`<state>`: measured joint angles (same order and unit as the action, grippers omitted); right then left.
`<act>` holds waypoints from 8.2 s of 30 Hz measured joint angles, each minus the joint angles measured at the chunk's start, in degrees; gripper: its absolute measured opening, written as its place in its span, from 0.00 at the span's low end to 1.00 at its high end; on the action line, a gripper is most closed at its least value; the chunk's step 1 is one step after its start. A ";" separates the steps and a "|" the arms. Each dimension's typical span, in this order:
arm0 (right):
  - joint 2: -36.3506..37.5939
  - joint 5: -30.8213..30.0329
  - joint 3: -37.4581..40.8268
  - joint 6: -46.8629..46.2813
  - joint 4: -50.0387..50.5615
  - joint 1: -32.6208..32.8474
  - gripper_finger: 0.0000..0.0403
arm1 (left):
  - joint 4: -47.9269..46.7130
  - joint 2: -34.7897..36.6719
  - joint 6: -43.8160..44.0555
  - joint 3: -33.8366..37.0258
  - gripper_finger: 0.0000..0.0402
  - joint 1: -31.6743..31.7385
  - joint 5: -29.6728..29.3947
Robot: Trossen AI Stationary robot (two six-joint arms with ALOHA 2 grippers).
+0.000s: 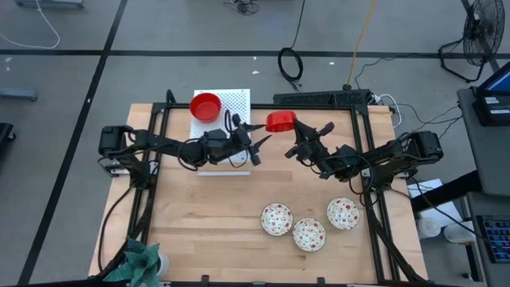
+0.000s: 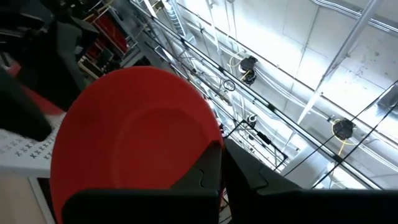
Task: Pick & Place Mini bowls
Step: Stack the red bowl on top of the red bowls on the shelf
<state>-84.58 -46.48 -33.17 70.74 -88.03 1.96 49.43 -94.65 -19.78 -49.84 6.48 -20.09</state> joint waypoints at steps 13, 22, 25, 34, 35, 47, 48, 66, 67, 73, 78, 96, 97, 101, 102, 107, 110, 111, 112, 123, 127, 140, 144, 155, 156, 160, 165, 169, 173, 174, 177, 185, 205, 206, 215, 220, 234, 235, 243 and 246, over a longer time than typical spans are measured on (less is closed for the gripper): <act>-0.06 1.56 -0.07 -2.27 1.53 0.02 0.00 | 4.39 0.02 -2.48 -0.09 0.46 0.15 -8.67; -0.04 1.87 -0.07 -3.02 1.89 0.02 0.00 | 4.27 0.02 -2.59 -0.09 0.27 0.17 -10.35; -0.04 2.43 -0.07 -4.24 3.66 0.05 0.00 | 3.53 0.03 -2.72 -0.09 0.08 0.38 -9.96; -0.11 4.98 -0.20 -9.51 7.91 0.18 0.10 | 1.58 6.55 -17.61 -0.06 0.02 -1.23 -16.78; -0.09 4.41 -0.16 -9.55 7.81 0.22 0.13 | 0.66 8.57 -18.61 0.00 0.02 -1.54 -18.30; 0.07 -6.26 -0.04 -8.69 5.23 -1.74 0.38 | -52.30 34.54 -0.87 -10.87 0.01 5.16 -42.31; 0.07 -6.38 -0.04 -8.82 5.07 -1.90 0.38 | -60.98 35.25 4.82 -13.93 0.01 6.99 -39.47; 2.70 -10.94 -0.11 -9.98 5.31 -3.13 0.35 | -120.46 11.85 18.38 -45.51 0.01 46.02 25.41; 3.14 -11.61 -0.15 -9.95 5.34 -3.13 0.35 | -121.37 10.68 18.36 -45.55 0.01 46.92 25.41; 4.60 -13.56 -0.13 -10.01 8.57 -3.13 0.35 | -123.36 7.46 18.37 -45.62 0.01 50.95 27.54; 4.59 -13.53 -0.13 -10.03 8.65 -3.13 0.35 | -123.45 7.30 18.52 -45.62 0.01 51.57 28.25; 4.59 -13.53 -0.13 -10.03 8.63 -3.13 0.35 | -122.28 7.40 16.62 -45.62 0.25 50.38 27.60; 4.57 -13.53 -0.13 -10.03 8.63 -3.13 0.35 | -121.80 7.65 15.86 -45.62 0.26 50.37 27.59; 4.57 -13.53 -0.11 -10.03 8.63 -3.13 0.35 | -118.28 9.68 11.73 -45.62 0.33 50.40 27.13; 4.57 -13.53 -0.11 -10.03 8.63 -3.13 0.35 | -117.63 10.36 11.10 -45.62 0.34 50.42 26.97; 4.57 -13.53 -0.09 -10.03 8.86 -3.13 0.35 | -114.37 13.83 14.03 -45.64 0.35 50.57 26.00; 4.57 -13.53 -0.09 -10.04 9.81 -3.13 0.35 | -114.49 14.06 16.69 -45.62 0.33 50.71 25.13; 4.57 -13.53 -0.09 -10.03 10.23 -3.13 0.35 | -114.45 14.03 14.91 -45.62 0.32 50.69 26.91; 4.57 -13.53 -0.09 -10.03 10.60 -3.13 0.35 | -114.19 14.12 12.27 -45.62 0.29 50.49 28.96; 4.55 -16.58 -0.09 -8.38 10.80 -3.10 0.35 | -93.81 23.62 -6.50 -30.77 0.01 51.83 55.38; 4.55 -16.91 -0.09 -8.64 10.98 -3.10 0.35 | -80.31 25.92 -2.11 -18.39 0.02 55.74 54.56; 4.55 -16.29 -0.09 -8.76 10.99 -2.99 0.35 | -64.79 26.41 9.61 -5.90 0.01 62.23 55.62; 4.55 -16.41 -0.09 -8.76 10.99 -2.99 0.35 | -62.54 28.61 10.15 -5.90 0.02 61.78 56.13; 4.55 -16.44 -0.09 -8.80 11.12 -3.00 0.35 | -73.76 34.54 10.20 -5.92 0.02 60.87 55.13; 4.55 -16.44 -0.09 -8.80 11.11 -2.99 0.35 | -75.76 34.24 9.10 -5.92 0.01 60.57 52.47; 4.55 -16.38 -0.09 -8.80 11.10 -2.99 0.35 | -80.85 32.48 7.24 -5.27 0.01 59.17 43.07; 4.55 -16.04 -0.09 -9.98 11.10 -3.05 0.35 | -80.27 31.70 5.59 -4.33 0.01 58.43 41.06; 4.55 -14.97 -0.09 -10.09 11.10 -3.08 0.35 | -76.60 32.86 6.29 -4.33 0.03 57.65 42.52; 4.55 -14.97 -0.09 -10.09 11.12 -3.10 0.35 | -73.06 35.36 7.74 -4.33 0.02 56.08 43.42; 4.55 -14.97 -0.09 -10.09 11.11 -3.10 0.35 | -72.12 36.12 8.14 -4.33 0.01 55.30 44.94; 4.55 -14.96 -0.09 -10.09 11.12 -3.10 0.35 | -71.68 38.48 8.29 -4.35 0.01 51.71 50.74; 4.55 -14.97 -0.09 -10.51 11.13 -3.10 0.35 | -72.31 38.67 10.10 -4.33 0.01 34.67 35.34; 4.55 -14.98 -0.09 -11.16 11.17 -3.10 0.35 | -71.63 33.51 12.42 -4.28 0.01 28.63 19.97; 4.55 -14.99 -0.09 -11.16 11.15 -3.10 0.35 | -71.29 34.33 12.31 -4.28 0.01 28.63 19.98; 4.55 -14.94 -0.09 -11.14 11.15 -3.10 0.35 | -70.48 44.31 12.33 -4.31 0.03 27.84 20.01; 4.55 -14.79 -0.09 -11.14 11.12 -3.10 0.35 | -71.45 49.86 17.30 -4.31 0.01 27.45 20.47; 4.55 -11.87 -0.13 -11.79 11.15 -2.38 0.35 | -79.14 56.44 25.09 -4.37 0.20 27.45 27.35; 4.55 -11.85 -0.13 -11.77 11.15 -2.17 0.35 | -82.72 56.11 26.46 -4.37 0.22 27.45 23.75; 4.55 -11.85 -0.13 -11.60 11.15 -1.73 0.35 | -95.63 51.11 27.33 -0.04 0.20 24.64 17.08; 4.55 -11.85 -0.13 -11.60 11.12 -1.73 0.35 | -95.79 48.80 29.45 2.38 0.14 24.22 12.59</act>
<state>-80.03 -58.33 -33.30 59.13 -76.90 0.23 -46.37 -45.85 9.67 -47.46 30.70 -7.50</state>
